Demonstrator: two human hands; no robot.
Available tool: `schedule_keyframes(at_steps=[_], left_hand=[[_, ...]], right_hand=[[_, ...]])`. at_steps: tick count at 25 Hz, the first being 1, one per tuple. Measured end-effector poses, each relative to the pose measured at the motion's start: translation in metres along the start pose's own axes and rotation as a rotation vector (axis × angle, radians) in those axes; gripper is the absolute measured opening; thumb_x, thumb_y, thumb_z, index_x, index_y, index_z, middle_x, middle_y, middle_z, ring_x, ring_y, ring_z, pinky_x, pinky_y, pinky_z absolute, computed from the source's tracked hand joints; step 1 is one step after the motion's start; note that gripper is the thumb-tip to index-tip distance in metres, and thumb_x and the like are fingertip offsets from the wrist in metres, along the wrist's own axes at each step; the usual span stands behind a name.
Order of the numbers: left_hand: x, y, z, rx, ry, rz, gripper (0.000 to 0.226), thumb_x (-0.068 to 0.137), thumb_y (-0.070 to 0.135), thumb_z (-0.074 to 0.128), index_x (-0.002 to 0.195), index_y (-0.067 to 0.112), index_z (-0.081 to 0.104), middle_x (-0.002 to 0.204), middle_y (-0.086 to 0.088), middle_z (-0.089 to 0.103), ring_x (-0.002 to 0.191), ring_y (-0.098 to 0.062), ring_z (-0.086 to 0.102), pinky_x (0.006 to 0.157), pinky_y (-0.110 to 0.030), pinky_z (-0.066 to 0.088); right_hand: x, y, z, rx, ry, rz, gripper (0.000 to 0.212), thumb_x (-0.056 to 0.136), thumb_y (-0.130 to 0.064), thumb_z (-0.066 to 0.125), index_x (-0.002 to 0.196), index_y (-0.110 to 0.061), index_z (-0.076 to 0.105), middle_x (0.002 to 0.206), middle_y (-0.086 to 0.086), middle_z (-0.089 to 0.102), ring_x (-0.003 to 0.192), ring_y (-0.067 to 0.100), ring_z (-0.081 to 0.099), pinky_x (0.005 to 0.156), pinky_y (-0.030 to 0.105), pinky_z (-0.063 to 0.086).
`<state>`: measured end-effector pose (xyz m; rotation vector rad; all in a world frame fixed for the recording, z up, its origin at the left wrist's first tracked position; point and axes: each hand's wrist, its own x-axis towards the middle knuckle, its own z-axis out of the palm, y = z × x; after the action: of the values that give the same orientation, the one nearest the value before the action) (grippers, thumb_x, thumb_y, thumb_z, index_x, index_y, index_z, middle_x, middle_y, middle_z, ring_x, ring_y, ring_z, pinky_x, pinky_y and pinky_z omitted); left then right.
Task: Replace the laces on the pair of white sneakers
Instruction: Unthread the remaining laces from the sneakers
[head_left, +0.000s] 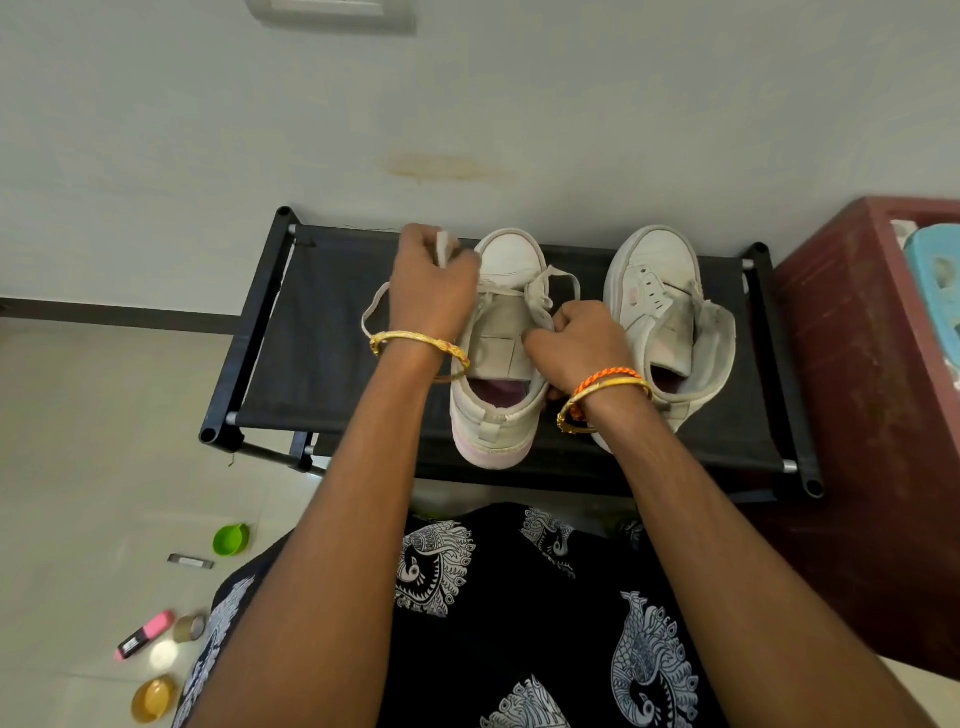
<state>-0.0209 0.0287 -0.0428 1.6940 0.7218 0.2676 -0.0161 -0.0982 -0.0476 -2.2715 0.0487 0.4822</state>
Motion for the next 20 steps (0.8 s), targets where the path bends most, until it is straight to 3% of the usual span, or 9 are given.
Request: schedule_keyframes(at_steps=[3,6,12,20], left_hand=[[-0.007,-0.009,0.012,0.542,-0.200,0.160,0.016,0.083,0.023,0.061,0.097,0.031,0.061,0.104,0.001,0.061,0.106,-0.024,0.053,0.094,-0.043,0.043],[-0.012,-0.007,0.019,0.922,-0.168,0.237,0.025,0.091,0.033,0.055,0.115,0.033,0.063,0.128,-0.007,0.047,0.124,-0.029,0.036,0.101,-0.046,0.030],[-0.013,-0.007,0.021,0.896,-0.054,0.281,0.017,0.090,0.030,0.058,0.104,0.028,0.069,0.127,-0.006,0.041,0.121,-0.026,0.032,0.097,-0.043,0.026],[-0.014,-0.010,0.020,0.698,0.154,0.328,0.013,0.080,0.017,0.065,0.089,0.027,0.064,0.137,-0.003,0.030,0.133,-0.024,0.018,0.095,-0.039,0.016]], right_hand=[[0.000,0.000,0.000,-0.002,-0.003,-0.003,0.028,0.079,-0.012,0.059,0.060,-0.014,0.040,0.057,0.000,0.041,0.056,0.016,0.042,0.054,0.026,0.039],[0.000,0.000,0.000,-0.019,-0.017,-0.007,0.027,0.081,-0.013,0.059,0.061,-0.015,0.041,0.059,0.000,0.041,0.055,0.013,0.040,0.050,0.023,0.034],[0.001,0.000,0.000,-0.019,-0.008,-0.014,0.029,0.082,-0.014,0.059,0.060,-0.015,0.039,0.059,0.001,0.041,0.055,0.014,0.042,0.052,0.024,0.037],[-0.001,0.000,0.000,0.002,-0.003,-0.029,0.031,0.081,-0.013,0.059,0.058,-0.014,0.038,0.057,0.001,0.040,0.055,0.016,0.043,0.053,0.025,0.040]])
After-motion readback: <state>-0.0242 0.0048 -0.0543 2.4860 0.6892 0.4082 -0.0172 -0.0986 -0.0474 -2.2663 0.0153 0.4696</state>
